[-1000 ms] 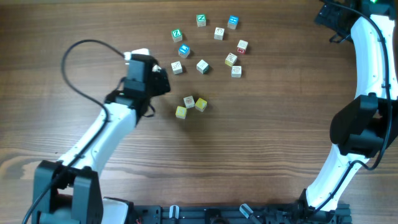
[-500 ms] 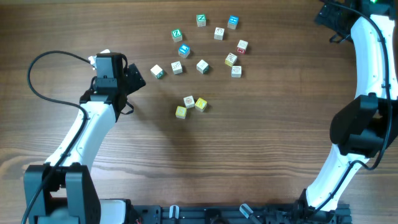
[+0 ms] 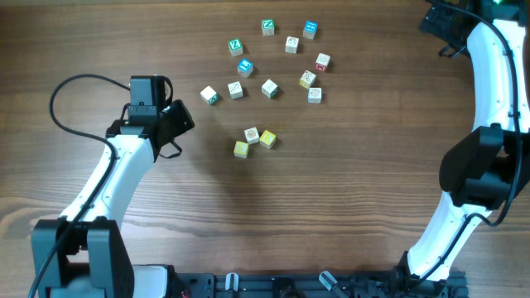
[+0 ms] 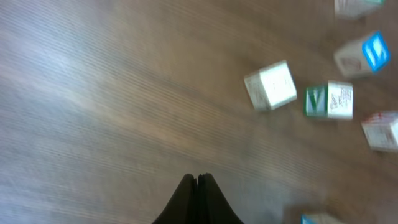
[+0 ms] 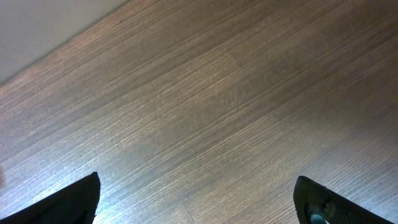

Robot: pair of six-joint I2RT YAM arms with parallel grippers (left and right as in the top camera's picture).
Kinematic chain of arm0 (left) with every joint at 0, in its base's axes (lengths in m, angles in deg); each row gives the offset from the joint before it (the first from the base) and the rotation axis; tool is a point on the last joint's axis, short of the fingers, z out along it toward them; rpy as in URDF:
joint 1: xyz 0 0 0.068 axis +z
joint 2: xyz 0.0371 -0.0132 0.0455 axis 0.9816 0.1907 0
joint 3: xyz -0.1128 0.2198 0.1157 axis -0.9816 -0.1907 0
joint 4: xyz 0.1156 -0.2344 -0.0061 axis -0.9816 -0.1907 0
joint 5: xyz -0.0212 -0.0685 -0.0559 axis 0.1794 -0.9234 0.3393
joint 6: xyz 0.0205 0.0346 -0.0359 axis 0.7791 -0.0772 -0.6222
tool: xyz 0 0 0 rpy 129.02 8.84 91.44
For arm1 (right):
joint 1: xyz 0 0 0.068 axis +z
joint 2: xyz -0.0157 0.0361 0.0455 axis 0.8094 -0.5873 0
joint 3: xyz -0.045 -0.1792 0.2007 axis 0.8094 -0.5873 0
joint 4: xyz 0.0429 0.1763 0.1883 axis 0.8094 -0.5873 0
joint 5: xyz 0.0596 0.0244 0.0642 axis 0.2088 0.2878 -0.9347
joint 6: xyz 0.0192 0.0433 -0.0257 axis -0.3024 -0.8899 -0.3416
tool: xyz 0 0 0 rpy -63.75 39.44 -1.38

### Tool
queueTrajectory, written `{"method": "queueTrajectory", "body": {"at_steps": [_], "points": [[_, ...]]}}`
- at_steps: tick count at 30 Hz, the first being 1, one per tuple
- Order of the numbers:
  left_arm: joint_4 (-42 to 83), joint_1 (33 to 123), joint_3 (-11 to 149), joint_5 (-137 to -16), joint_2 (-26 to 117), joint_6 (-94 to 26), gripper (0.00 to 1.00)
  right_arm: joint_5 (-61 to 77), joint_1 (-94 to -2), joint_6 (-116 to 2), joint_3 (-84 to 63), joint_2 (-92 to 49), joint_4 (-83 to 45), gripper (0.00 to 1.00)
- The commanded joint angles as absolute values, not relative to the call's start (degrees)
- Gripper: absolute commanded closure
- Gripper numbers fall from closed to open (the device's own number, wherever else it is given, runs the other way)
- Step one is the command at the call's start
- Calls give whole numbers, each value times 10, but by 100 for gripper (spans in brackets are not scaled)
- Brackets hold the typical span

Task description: Form a circle

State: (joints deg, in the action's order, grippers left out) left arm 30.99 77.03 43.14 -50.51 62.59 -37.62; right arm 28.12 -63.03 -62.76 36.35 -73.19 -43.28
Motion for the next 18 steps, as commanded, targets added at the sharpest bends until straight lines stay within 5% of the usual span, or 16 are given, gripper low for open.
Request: {"method": "queueTrajectory", "body": {"at_steps": [1,18], "points": [[288,752,424,-559,637,-389,96,276,-628,-625,363,-740,-433,0],[299,652,417,-570,730,-453,96,276,-628,-625,363,-740,-433,0]]}}
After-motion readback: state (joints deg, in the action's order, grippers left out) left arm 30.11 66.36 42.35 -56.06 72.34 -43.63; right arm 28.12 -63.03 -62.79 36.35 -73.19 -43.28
